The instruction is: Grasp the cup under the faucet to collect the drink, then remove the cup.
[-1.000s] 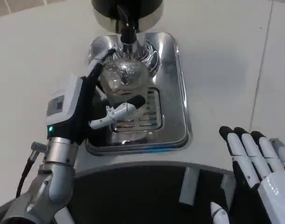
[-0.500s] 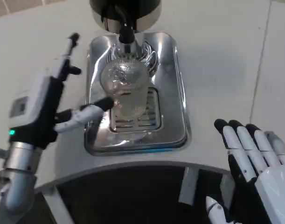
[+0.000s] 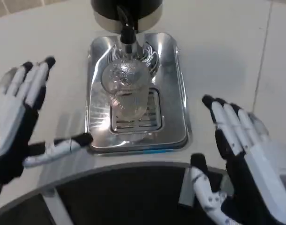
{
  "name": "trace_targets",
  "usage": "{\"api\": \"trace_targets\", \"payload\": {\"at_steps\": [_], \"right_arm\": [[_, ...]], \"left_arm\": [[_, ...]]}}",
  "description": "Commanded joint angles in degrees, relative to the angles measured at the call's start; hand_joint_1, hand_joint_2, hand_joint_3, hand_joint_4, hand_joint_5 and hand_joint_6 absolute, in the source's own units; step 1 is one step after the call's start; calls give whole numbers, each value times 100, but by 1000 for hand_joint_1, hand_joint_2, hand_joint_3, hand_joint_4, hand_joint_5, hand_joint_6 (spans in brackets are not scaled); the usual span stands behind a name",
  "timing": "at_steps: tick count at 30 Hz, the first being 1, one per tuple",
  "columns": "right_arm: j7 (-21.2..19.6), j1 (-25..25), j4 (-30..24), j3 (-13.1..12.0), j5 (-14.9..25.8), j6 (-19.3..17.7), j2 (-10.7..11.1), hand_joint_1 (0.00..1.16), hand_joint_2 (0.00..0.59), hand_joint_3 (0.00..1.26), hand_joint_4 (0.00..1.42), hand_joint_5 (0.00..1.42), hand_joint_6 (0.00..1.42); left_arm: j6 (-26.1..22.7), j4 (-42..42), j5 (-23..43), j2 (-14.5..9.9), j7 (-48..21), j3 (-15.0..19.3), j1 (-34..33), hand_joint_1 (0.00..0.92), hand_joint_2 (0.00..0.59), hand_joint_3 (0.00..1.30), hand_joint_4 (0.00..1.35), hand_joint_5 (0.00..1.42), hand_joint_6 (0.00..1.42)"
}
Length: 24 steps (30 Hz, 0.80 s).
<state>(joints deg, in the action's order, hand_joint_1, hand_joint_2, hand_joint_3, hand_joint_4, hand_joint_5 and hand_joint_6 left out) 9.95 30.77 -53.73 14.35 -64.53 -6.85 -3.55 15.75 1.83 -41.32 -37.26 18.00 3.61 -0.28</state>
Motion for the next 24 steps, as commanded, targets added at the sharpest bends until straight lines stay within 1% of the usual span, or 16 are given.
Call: {"api": "trace_targets", "payload": {"at_steps": [1, 2, 3, 4, 5, 6, 9, 10, 13, 15, 18, 20, 21, 24], "right_arm": [[-3, -618, 293, 217, 601, 371, -330, 163, 586, 0, 0, 0, 0], [-34, -754, 360, 272, 686, 427, -370, 172, 586, 0, 0, 0, 0], [-64, -843, 396, 315, 735, 483, -359, 175, 586, 0, 0, 0, 0], [-111, -956, 448, 351, 863, 549, -379, 212, 586, 0, 0, 0, 0], [-165, -1049, 502, 367, 1019, 610, -403, 222, 586, 0, 0, 0, 0], [-218, -1119, 535, 384, 1144, 677, -387, 267, 586, 0, 0, 0, 0], [-362, -1367, 669, 389, 1577, 843, -349, 321, 586, 0, 0, 0, 0], [-421, -1544, 769, 378, 1756, 863, -323, 355, 586, 0, 0, 0, 0], [-640, -2035, 1077, 299, 2174, 744, -152, 425, 586, 0, 0, 0, 0], [-742, -2280, 1261, 205, 2408, 651, -32, 435, 586, 0, 0, 0, 0], [-784, -2837, 1710, -77, 3010, 473, 150, 440, 586, 0, 0, 0, 0], [-779, -3092, 1951, -200, 3348, 381, 197, 443, 586, 0, 0, 0, 0], [-776, -3302, 2140, -254, 3565, 295, 212, 445, 586, 0, 0, 0, 0], [-792, -3755, 2534, -323, 3978, 102, 238, 447, 586, 0, 0, 0, 0]], "left_arm": [[-561, 739, -408, 152, -361, -1, 676, 0, 87, 0, 0, 0, 0], [-613, 826, -442, 190, -386, -2, 758, 0, 88, 0, 0, 0, 0], [-667, 931, -457, 243, -418, 1, 870, 0, 88, 0, 0, 0, 0], [-702, 1004, -467, 283, -444, 5, 946, 0, 89, 0, 0, 0, 0], [-727, 1064, -475, 313, -460, 7, 1020, 0, 90, 0, 0, 0, 0], [-736, 1111, -489, 336, -458, 6, 1092, 0, 92, 0, 0, 0, 0], [-730, 1194, -527, 385, -443, 7, 1255, 0, 95, 0, 0, 0, 0], [-728, 1215, -537, 399, -441, 9, 1302, 0, 98, 0, 0, 0, 0], [-674, 1279, -543, 437, -363, 30, 1440, 0, 103, 0, 0, 0, 0], [-639, 1326, -584, 430, -326, 40, 1531, 0, 105, 0, 0, 0, 0], [-622, 1344, -592, 432, -310, 83, 1619, 0, 106, 0, 0, 0, 0], [-624, 1329, -540, 455, -318, 132, 1650, 0, 107, 0, 0, 0, 0], [-610, 1325, -520, 461, -314, 157, 1675, 0, 108, 0, 0, 0, 0], [-554, 1332, -543, 473, -275, 200, 1736, 0, 109, 0, 0, 0, 0]]}}
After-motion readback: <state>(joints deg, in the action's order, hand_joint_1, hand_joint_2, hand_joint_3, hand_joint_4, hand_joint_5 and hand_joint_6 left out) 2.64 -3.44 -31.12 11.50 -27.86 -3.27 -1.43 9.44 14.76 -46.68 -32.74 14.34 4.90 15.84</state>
